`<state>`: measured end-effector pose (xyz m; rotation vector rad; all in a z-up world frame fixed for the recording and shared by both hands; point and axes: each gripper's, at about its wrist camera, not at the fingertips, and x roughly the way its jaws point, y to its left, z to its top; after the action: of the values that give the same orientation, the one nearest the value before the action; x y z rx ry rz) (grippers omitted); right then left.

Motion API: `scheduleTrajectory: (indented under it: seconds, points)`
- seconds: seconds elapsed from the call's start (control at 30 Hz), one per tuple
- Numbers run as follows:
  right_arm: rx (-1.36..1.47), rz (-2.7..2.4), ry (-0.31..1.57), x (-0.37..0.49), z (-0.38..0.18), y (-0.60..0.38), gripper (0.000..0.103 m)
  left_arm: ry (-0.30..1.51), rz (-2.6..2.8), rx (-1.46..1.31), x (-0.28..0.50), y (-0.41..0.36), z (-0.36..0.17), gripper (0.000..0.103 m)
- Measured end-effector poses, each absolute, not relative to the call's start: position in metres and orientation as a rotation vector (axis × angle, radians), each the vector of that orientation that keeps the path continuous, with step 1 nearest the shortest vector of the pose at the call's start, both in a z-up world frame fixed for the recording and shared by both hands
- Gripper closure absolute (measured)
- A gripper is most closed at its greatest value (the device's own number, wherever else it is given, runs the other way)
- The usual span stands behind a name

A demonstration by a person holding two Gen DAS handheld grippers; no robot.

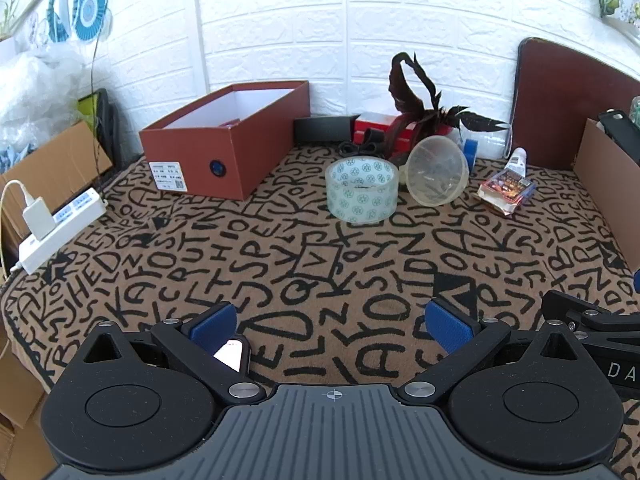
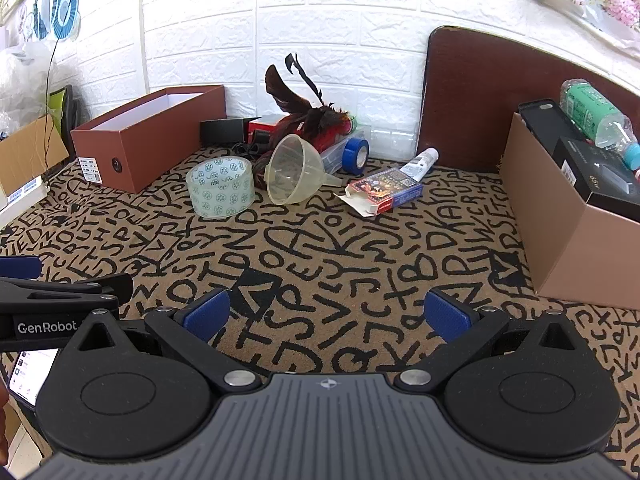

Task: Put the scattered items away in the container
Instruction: 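Move the left tool toward the clear tape roll while the right tool approaches the funnel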

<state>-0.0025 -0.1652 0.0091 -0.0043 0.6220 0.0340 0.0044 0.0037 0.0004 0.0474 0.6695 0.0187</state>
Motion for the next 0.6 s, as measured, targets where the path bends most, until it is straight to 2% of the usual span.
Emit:
scheduleTrajectory:
  seconds: [0.6]
  points:
    - [0.042, 0.036, 0.630, 0.012, 0.024, -0.166, 0.000, 0.699, 0.031, 0.046, 0.023, 0.005, 0.018, 0.000]
